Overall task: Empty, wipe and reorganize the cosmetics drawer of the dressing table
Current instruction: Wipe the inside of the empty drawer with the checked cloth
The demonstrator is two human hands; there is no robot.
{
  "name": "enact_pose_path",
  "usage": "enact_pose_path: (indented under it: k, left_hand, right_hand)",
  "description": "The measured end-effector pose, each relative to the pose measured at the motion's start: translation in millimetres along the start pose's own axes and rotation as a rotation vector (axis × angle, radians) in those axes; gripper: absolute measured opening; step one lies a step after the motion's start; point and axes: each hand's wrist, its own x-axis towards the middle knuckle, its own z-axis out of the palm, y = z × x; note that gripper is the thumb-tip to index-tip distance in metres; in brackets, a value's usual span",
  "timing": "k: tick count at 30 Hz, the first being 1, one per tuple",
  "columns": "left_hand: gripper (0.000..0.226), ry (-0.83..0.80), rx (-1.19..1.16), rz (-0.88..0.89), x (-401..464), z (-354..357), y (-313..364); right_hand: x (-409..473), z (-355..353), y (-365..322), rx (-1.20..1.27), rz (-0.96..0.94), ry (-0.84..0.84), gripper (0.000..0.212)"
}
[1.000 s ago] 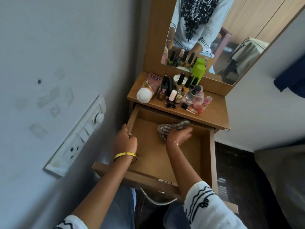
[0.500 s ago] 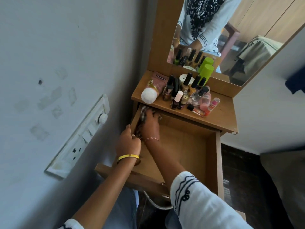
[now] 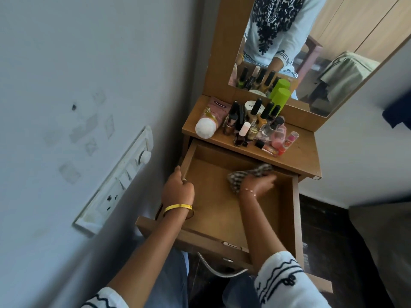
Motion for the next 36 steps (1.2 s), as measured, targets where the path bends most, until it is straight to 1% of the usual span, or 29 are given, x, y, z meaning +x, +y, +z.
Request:
enact_pose_path:
  k: [1,3,5,6,8,9,12,13,14,16,18,21,24,26,28,30,32,34,36]
  left_hand:
    - [0.053,-0.001,0.002,-0.002,0,1,0]
    - [0.054,-0.004,-0.001,-0.005,0,1,1]
    - [0.054,-0.005,-0.019,-0.005,1,1,0]
    - [0.054,-0.004,-0.028,-0.006,1,1,0]
    - [0.053,-0.002,-0.034,-0.009,0,2,1]
    - [0.053,-0.005,-0.044,-0.011,0,2,1]
    - [0.054,-0.022,-0.079,-0.006,3,2,-1]
    - [0.054,-0.025,-0.08,-0.01,3,2,-1]
    - [0.053,-0.024,-0.077,-0.014,4,2,0]
    - [0.053,-0.022,-0.064,-0.015,3,1,1]
    - [0.054,-0.017,-0.073,-0.016,5,2,-1]
    - [0.053,-0.012,-0.074,-0.033,5,2,0]
    - [0.053,-0.011,-0.071,-0.042,6,2,1]
    - [0.053,0.003,-0.068,-0.044,6,3,0]
    - [0.053,0.004,-0.064,-0.047,7,4,-1]
    - [0.053,-0.005,-0.039,-0.033,7,5,-3]
    - [0.054,-0.013,0.008,-0.003,8,6,-6]
    - [0.055,-0.016,0.049,0.005,7,6,-6]
    - [0.055,-0.016,0.065,0.001,5,6,-3]
  right_hand:
    - [9,-10,-1,0.022,0.037,0.055,0.066]
    - [21,-22,-3,0.035,0.069,0.113,0.071]
    - [20,-17,-4,0.022,0.061,0.109,0.075]
    - [15,-10,-3,-0.031,0.035,0.08,0.077]
    - [-4,6,3,-0.238,-0.079,-0.05,0.074]
    - [-14,16,7,-0.331,-0.183,-0.156,0.069]
    - [-44,49,13,-0.564,-0.583,-0.584,0.055]
    - [-49,58,11,-0.646,-0.682,-0.664,0.053]
    - [-51,65,8,-0.698,-0.736,-0.694,0.051]
    - [-48,69,6,-0.776,-0.777,-0.704,0.05]
    - [-41,60,10,-0.941,-0.86,-0.743,0.05]
    - [-38,41,17,-1.165,-0.953,-0.874,0.053]
    - [-51,24,25,-1.21,-1.04,-1.062,0.053]
    - [-59,15,36,-1.204,-1.075,-1.143,0.056]
    - [-62,15,46,-1.208,-1.043,-1.149,0.061]
    - [-59,25,51,-1.233,-1.05,-1.085,0.063]
    - [-49,37,45,-1.243,-1.038,-0.94,0.056]
    - [-35,46,31,-1.217,-0.95,-0.766,0.046]
    - [-25,51,21,-1.225,-0.944,-0.663,0.043]
